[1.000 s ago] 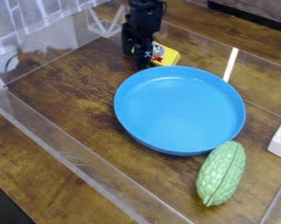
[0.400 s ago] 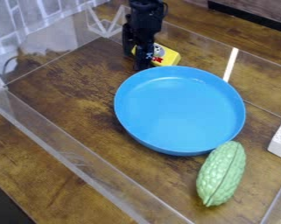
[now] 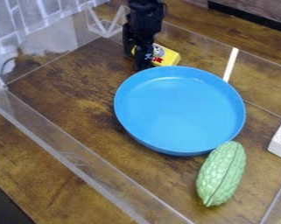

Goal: Remove the yellow block from inside the blue tray and put it on the table

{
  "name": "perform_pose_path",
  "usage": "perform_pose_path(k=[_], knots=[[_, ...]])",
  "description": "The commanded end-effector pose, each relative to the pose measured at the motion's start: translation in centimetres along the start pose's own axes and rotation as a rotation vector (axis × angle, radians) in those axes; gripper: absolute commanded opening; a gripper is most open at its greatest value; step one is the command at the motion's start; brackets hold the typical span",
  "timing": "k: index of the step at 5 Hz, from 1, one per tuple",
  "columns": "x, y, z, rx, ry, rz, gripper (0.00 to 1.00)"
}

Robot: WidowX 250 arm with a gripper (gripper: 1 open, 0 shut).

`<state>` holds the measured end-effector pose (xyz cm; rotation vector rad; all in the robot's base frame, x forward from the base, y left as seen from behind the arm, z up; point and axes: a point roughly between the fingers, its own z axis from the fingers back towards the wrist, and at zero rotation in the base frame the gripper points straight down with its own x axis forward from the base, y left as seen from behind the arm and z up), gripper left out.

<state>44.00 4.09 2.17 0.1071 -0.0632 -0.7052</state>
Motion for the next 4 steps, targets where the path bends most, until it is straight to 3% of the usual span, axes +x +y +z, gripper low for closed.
perform_pose_path(k=[1,4], knots=[[1.1,-0.8,1.9,0.021,-0.033,-0.067,1.00],[0.3,0.8,0.5,0.034,-0.036,-0.041,1.00]])
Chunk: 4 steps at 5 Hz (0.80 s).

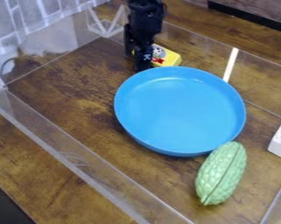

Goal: Remove the yellow block from inside the blue tray and put it on the table

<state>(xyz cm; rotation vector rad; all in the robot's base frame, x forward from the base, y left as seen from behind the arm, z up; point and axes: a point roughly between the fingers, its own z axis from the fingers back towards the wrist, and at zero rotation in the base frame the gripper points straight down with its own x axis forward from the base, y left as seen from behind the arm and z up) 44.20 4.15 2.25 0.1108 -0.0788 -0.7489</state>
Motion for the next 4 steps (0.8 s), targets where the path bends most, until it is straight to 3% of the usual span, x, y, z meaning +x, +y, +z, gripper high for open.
perform_pose_path(k=[1,3,4], knots=[[-0.1,0.8,0.1,0.032,-0.022,0.007,1.00],[1.0,-0.7,-0.1,0.035,-0.046,-0.125,1.00],[1.8,-1.6,0.0,0.041,-0.041,-0.094,1.00]])
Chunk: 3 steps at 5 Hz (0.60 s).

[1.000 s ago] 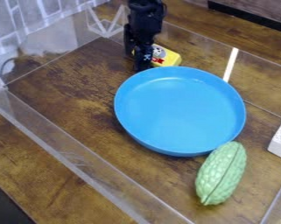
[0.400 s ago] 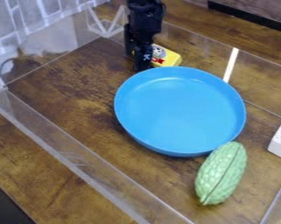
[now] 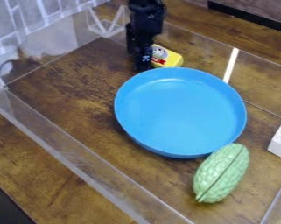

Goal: Remove the yellow block from inside the blue tray and put it on the table

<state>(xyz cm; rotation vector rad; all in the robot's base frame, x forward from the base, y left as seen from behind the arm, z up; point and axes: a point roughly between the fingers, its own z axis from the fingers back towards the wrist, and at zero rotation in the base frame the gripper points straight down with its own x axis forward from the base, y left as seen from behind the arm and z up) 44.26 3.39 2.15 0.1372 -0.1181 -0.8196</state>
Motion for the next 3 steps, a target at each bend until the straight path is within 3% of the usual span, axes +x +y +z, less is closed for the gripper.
perform_pose_path(k=[1,2,3], knots=[[2.08,-1.76,0.18,0.010,-0.001,0.008,1.00],[2.02,-2.02,-0.08,0.014,-0.006,-0.035,1.00],[1.63,-1.84,-0.37,0.022,-0.001,0.015,1.00]])
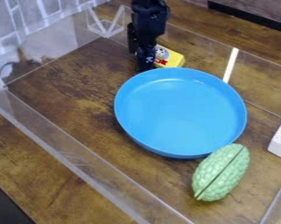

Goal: Remove the yellow block from inside the blue tray and put it on the table

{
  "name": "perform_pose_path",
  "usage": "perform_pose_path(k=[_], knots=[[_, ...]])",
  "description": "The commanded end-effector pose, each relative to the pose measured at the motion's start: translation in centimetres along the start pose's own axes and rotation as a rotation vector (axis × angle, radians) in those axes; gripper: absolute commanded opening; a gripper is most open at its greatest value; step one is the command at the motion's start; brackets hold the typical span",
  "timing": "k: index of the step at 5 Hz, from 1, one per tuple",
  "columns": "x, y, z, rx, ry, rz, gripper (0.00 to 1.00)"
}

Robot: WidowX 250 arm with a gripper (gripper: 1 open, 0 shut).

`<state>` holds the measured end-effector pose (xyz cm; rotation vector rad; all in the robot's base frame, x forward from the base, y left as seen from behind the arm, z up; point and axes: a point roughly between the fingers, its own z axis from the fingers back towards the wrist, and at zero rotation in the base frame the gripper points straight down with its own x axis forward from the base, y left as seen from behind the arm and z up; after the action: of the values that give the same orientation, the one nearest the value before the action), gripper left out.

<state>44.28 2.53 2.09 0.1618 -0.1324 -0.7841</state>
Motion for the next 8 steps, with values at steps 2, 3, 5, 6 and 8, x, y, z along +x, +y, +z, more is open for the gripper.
perform_pose_path(k=[2,3,5,6,8], knots=[[1.1,-2.5,-0.6,0.003,-0.014,-0.037,1.00],[1.6,-2.7,-0.4,0.006,-0.023,-0.045,1.00],[2.0,-3.1,-0.4,0.008,-0.054,-0.124,1.00],[1.8,-3.3,-0.5,0.005,-0.072,-0.194,1.00],[3.9,-5.2,-0.5,0.005,-0.065,-0.158,1.00]])
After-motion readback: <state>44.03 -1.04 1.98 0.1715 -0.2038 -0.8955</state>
